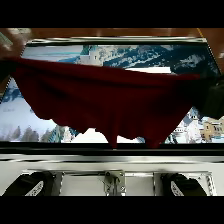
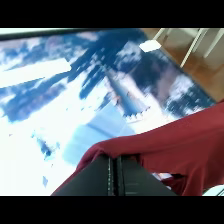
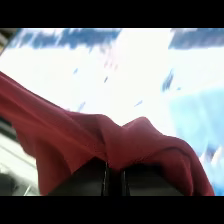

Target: Fold the shirts.

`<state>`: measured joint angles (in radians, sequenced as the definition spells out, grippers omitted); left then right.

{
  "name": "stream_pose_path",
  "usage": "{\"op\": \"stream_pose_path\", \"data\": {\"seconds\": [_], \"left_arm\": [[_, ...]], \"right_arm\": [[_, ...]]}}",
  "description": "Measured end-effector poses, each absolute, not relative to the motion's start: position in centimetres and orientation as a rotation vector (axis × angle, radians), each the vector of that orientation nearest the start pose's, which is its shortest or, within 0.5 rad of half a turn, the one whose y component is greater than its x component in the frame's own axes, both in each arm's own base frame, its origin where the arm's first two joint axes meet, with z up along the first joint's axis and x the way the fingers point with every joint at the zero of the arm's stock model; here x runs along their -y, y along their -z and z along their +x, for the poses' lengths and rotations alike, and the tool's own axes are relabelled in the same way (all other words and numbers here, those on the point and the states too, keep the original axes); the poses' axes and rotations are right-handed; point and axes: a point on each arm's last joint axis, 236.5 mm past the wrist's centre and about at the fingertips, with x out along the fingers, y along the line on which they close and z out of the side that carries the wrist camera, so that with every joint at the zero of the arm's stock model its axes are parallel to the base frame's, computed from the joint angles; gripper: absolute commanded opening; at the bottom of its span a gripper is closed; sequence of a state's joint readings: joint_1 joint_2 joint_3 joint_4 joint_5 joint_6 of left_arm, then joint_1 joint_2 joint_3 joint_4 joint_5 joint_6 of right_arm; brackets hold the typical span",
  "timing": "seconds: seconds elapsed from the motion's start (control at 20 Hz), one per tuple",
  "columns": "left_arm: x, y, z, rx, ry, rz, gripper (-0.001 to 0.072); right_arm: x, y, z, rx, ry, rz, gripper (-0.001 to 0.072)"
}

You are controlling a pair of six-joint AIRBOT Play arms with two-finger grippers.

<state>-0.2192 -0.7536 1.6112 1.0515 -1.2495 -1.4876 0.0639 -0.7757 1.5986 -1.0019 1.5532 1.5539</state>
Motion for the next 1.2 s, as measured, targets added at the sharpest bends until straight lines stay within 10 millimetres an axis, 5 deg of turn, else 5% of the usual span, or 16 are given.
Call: {"op": "stream_pose_path", "data": {"seconds": [0.2, 0.4, 0.55, 0.7, 0.85, 1.0, 1.05, 1.1, 1.15, 1.2], "left_arm": [[13.9, -34.8, 26.3, -0.518, 0.538, -0.057, 0.0039], [12.2, -28.6, 30.7, -0.655, 0.420, -0.019, 0.0040], [12.1, -22.8, 35.3, -0.759, 0.366, -0.006, 0.0039], [12.4, -16.3, 39.5, -0.871, 0.333, 0.002, 0.0040], [13.0, -9.2, 42.4, -1.007, 0.308, -0.010, 0.0041], [14.1, -2.9, 43.5, -1.144, 0.292, -0.089, 0.0058], [14.7, -1.0, 43.6, -1.189, 0.292, -0.124, 0.0152], [15.2, 0.6, 43.5, -1.227, 0.294, -0.155, 0.0344], [15.7, 2.0, 43.4, -1.264, 0.296, -0.186, 0.0541], [16.2, 2.8, 43.3, -1.289, 0.298, -0.229, 0.0600]], "right_arm": [[-14.0, -25.9, 21.5, -1.042, -0.568, 0.232, 0.0075], [-15.4, -16.8, 23.2, -1.285, -0.535, 0.305, 0.0075], [-16.3, -9.7, 27.4, -1.349, -0.470, 0.354, 0.0075], [-16.2, -3.5, 33.9, -1.289, -0.364, 0.412, 0.0075], [-15.2, 0.5, 40.2, -1.160, -0.258, 0.488, 0.0076], [-14.4, 3.4, 43.6, -1.089, -0.187, 0.537, 0.0092], [-14.3, 4.3, 44.0, -1.090, -0.172, 0.550, 0.0101], [-14.2, 4.9, 44.5, -1.084, -0.160, 0.564, 0.0115], [-14.0, 5.2, 44.9, -1.073, -0.149, 0.577, 0.0389], [-13.9, 5.2, 45.1, -1.067, -0.143, 0.585, 0.0700]]}}
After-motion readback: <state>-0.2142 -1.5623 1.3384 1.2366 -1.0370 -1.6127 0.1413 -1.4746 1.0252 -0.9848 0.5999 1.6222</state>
